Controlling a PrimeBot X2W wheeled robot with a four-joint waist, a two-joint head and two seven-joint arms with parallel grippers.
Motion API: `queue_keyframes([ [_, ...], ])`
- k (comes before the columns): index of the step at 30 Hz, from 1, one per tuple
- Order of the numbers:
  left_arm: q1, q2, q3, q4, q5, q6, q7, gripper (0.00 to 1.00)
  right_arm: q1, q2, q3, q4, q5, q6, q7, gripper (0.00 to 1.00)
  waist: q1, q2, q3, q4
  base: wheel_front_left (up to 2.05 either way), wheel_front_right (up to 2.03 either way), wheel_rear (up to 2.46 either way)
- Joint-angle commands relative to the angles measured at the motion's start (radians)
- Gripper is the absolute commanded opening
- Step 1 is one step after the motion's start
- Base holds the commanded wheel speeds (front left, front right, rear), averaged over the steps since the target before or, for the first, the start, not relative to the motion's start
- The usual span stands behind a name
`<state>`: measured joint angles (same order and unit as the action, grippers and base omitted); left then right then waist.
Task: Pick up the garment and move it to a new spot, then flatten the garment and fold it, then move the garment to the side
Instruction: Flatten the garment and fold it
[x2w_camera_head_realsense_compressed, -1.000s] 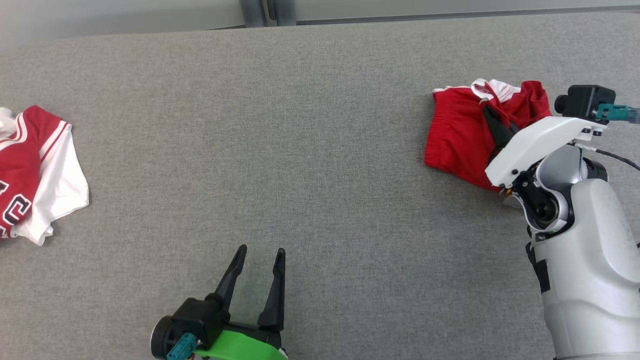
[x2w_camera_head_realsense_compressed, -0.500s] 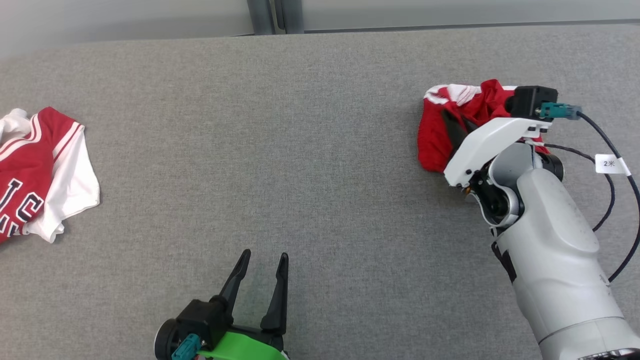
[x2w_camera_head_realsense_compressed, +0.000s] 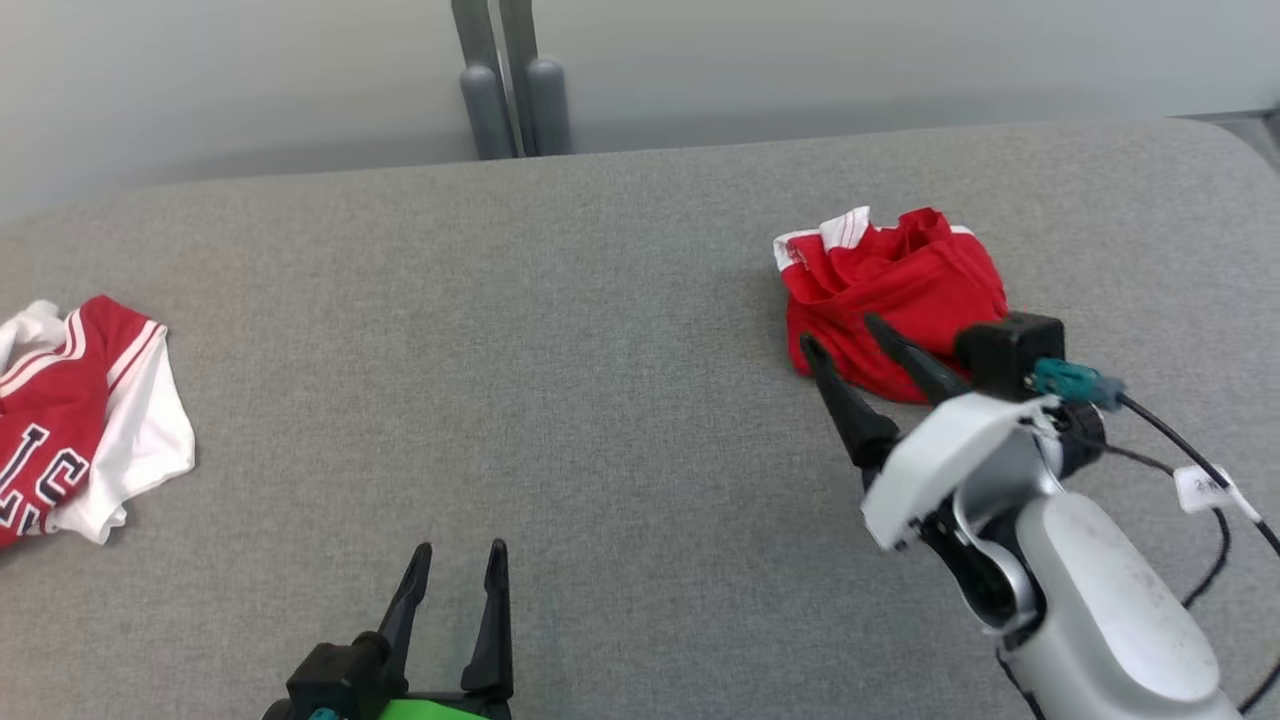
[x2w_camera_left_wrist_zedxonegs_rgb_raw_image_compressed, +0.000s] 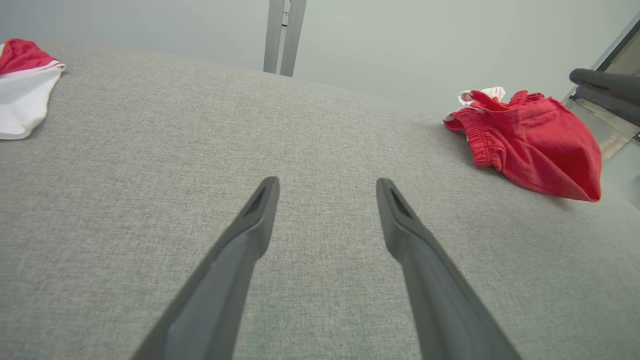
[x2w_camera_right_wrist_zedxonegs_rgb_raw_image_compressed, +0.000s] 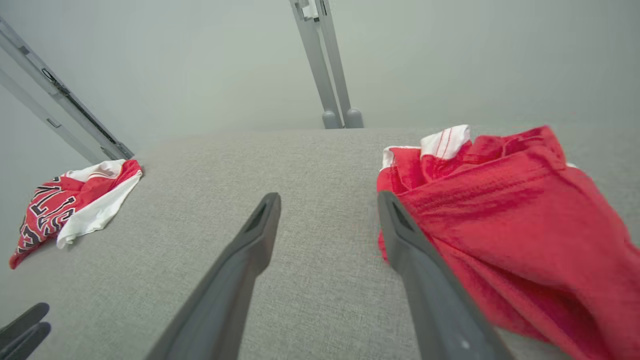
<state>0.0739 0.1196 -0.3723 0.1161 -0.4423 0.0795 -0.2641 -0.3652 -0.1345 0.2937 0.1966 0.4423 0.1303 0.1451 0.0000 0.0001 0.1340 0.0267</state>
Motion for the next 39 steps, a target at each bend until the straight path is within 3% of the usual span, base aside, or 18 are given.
queue_keyframes([
  [1, 0.023, 0.000, 0.013, -0.002, 0.005, 0.002, 0.000, 1.00, 0.051, -0.032, -0.008, -0.049, -0.019, 0.001, -0.030, 1.00, 0.0000, -0.0001, -0.070, -0.044, 0.00, 0.00, 0.00],
  [6, 0.052, -0.021, 0.056, -0.010, 0.024, -0.008, 0.000, 1.00, 0.231, -0.137, -0.118, -0.160, -0.047, 0.000, -0.155, 1.00, 0.0000, -0.0001, -0.121, -0.056, 0.00, 0.00, 0.00],
  [10, 0.067, -0.035, 0.092, -0.024, 0.051, -0.010, 0.000, 1.00, 0.314, -0.183, -0.214, -0.123, -0.098, 0.001, -0.270, 1.00, 0.0000, -0.0001, -0.134, -0.053, 0.00, 0.00, 0.00],
  [15, 0.088, -0.053, 0.128, -0.040, 0.078, -0.024, 0.000, 1.00, 0.371, -0.177, -0.315, -0.056, -0.138, 0.001, -0.368, 1.00, 0.0000, -0.0001, -0.139, -0.037, 0.00, 0.00, 0.00],
  [23, 0.109, -0.062, 0.175, -0.061, 0.122, -0.047, 0.000, 1.00, 0.373, -0.165, -0.349, -0.017, -0.146, 0.000, -0.406, 1.00, 0.0000, -0.0001, -0.110, -0.009, 0.00, 0.00, 0.00],
  [24, 0.096, -0.063, 0.175, -0.065, 0.127, -0.054, 0.000, 1.00, 0.356, -0.173, -0.346, -0.009, -0.147, 0.000, -0.407, 0.90, 0.0000, -0.0001, -0.092, 0.000, 0.00, 0.00, 0.00],
  [25, 0.076, -0.064, 0.176, -0.068, 0.132, -0.058, 0.000, 1.00, 0.325, -0.185, -0.335, 0.005, -0.147, 0.000, -0.407, 0.33, 0.0000, -0.0001, -0.072, 0.010, 0.00, 0.00, 0.00],
  [26, 0.058, -0.064, 0.175, -0.071, 0.136, -0.063, 0.000, 1.00, 0.293, -0.186, -0.336, 0.020, -0.132, 0.000, -0.405, 0.08, 0.0000, -0.0001, -0.052, 0.019, 0.00, 0.00, 0.00],
  [27, 0.043, -0.065, 0.174, -0.074, 0.139, -0.066, 0.000, 1.00, 0.257, -0.194, -0.332, 0.041, -0.126, 0.000, -0.391, 0.00, 0.0000, -0.0001, -0.028, 0.031, 0.00, 0.00, 0.00],
  [39, -0.065, -0.068, 0.148, -0.069, 0.147, -0.085, 0.000, 1.00, -0.217, -0.296, -0.230, 0.372, -0.143, 0.000, -0.215, 0.00, 0.0000, -0.0001, 0.208, 0.170, 0.00, 0.00, 0.00],
])
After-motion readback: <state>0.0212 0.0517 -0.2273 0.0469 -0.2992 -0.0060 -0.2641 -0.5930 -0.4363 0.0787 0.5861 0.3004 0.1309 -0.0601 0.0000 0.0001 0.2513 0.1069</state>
